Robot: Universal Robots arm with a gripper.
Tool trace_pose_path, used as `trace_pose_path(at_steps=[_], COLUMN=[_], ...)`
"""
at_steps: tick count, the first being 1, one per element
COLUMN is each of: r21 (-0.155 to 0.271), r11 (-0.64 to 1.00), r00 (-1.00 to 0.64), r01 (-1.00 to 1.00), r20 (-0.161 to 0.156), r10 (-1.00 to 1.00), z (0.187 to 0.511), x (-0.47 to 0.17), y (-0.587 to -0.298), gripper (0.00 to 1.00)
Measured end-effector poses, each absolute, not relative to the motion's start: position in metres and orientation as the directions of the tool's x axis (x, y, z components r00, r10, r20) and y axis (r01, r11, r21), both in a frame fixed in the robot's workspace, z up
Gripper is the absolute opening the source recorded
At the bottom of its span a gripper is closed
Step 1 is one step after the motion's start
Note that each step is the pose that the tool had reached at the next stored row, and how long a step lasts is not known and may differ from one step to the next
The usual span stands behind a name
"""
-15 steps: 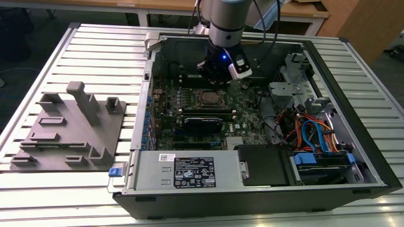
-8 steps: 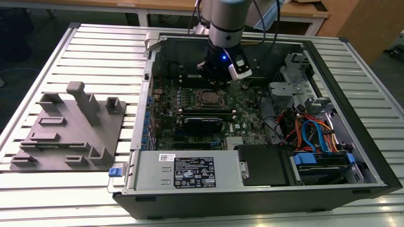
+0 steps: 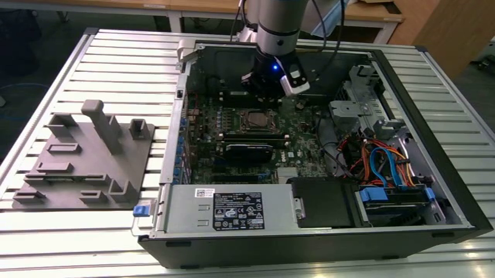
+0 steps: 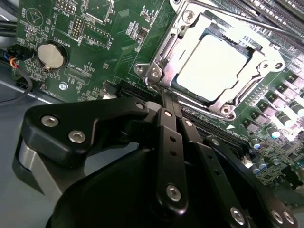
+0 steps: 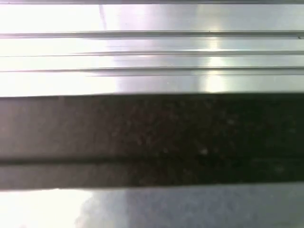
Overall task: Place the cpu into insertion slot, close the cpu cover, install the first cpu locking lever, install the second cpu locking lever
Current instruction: 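Install the first cpu locking lever, then install the second cpu locking lever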
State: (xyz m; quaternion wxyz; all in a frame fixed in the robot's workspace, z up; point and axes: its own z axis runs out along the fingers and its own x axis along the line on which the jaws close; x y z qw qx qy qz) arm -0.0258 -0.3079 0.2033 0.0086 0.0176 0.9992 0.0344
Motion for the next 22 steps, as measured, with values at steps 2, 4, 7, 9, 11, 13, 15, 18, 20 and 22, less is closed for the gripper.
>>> trace_pose_path(at_steps=[2, 4, 7, 9, 11, 13, 15, 18, 20, 22], r21=[0.069, 0.069, 0.064, 0.062, 0.061, 0.061, 0.061, 0.061, 0.061, 0.061], r11=[0.997, 0.997, 0.997, 0.997, 0.997, 0.997, 0.997, 0.997, 0.997, 0.997], r00=[-0.999, -0.999, -0.999, -0.999, -0.999, -0.999, -0.999, -0.999, -0.999, -0.999], r01=[0.035, 0.035, 0.036, 0.036, 0.036, 0.036, 0.036, 0.036, 0.036, 0.036], r20=[-0.016, -0.016, -0.016, -0.016, -0.016, -0.016, -0.016, -0.016, -0.016, -0.016], r10=[0.036, 0.036, 0.037, 0.037, 0.037, 0.037, 0.037, 0.037, 0.037, 0.037], z=[0.2038, 0.2039, 0.2037, 0.2035, 0.2035, 0.2035, 0.2035, 0.2036, 0.2035, 0.2035], x=[-0.0258, -0.0258, -0.0258, -0.0258, -0.0258, -0.0258, -0.0258, -0.0258, -0.0258, -0.0258], y=[-0.3078, -0.3082, -0.311, -0.3128, -0.3128, -0.3136, -0.3137, -0.3146, -0.316, -0.3177], gripper=[0.11, 0.11, 0.11, 0.11, 0.11, 0.11, 0.11, 0.11, 0.11, 0.11])
